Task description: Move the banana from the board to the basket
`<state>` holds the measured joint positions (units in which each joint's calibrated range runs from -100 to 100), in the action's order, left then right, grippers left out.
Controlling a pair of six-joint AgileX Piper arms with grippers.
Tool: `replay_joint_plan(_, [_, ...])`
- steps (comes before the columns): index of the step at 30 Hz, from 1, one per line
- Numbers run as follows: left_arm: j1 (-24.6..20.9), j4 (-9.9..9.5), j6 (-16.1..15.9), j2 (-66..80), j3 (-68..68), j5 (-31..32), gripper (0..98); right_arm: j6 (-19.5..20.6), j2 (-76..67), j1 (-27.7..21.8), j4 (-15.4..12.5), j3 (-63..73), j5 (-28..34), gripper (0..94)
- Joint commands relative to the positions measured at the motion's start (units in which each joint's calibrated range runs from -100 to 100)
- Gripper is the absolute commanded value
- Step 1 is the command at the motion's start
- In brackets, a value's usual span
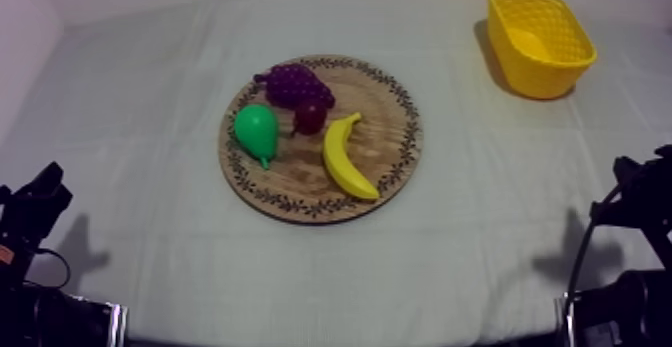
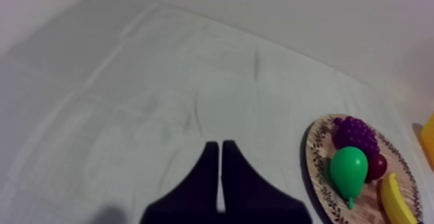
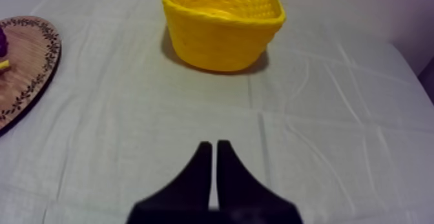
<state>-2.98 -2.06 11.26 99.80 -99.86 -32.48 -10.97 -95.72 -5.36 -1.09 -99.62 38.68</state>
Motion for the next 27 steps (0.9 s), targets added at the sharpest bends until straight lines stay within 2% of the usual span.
replay_joint_plan(1, [-0.03,-0.01,0.00,0.03,-0.03,-0.02,0.1,2.98,0.04,6.97,0.24,-0.05,-0.05,5.3])
replay_joint_plan(27, [-0.03,-0.01,0.00,0.03,-0.03,-0.02,0.1,3.52,0.04,6.66,0.29,-0.05,0.15,5.4])
